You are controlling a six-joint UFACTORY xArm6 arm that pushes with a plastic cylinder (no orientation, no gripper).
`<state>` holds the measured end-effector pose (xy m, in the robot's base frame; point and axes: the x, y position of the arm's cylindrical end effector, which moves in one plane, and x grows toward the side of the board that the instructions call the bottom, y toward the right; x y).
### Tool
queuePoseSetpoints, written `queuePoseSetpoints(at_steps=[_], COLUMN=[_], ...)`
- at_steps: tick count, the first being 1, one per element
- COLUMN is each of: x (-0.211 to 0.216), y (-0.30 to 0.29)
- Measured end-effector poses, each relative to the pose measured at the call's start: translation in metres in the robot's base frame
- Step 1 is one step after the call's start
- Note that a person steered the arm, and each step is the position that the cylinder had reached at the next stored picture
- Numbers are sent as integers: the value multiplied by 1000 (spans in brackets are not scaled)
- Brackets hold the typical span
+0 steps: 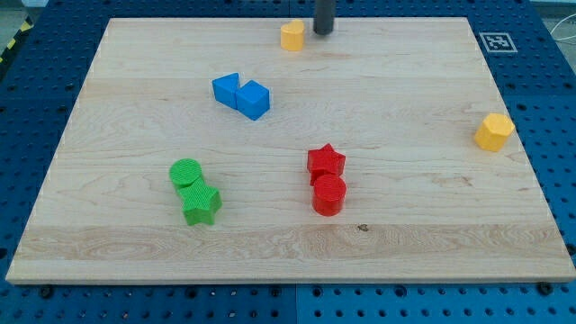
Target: Move the yellow heart slightly down
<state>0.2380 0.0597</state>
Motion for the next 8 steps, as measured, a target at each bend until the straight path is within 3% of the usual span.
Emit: queuePoseSetpoints(at_steps=[1, 2, 4, 7, 8], x=[-1, -37, -44, 7, -20], y=[-27, -74, -112, -50, -71])
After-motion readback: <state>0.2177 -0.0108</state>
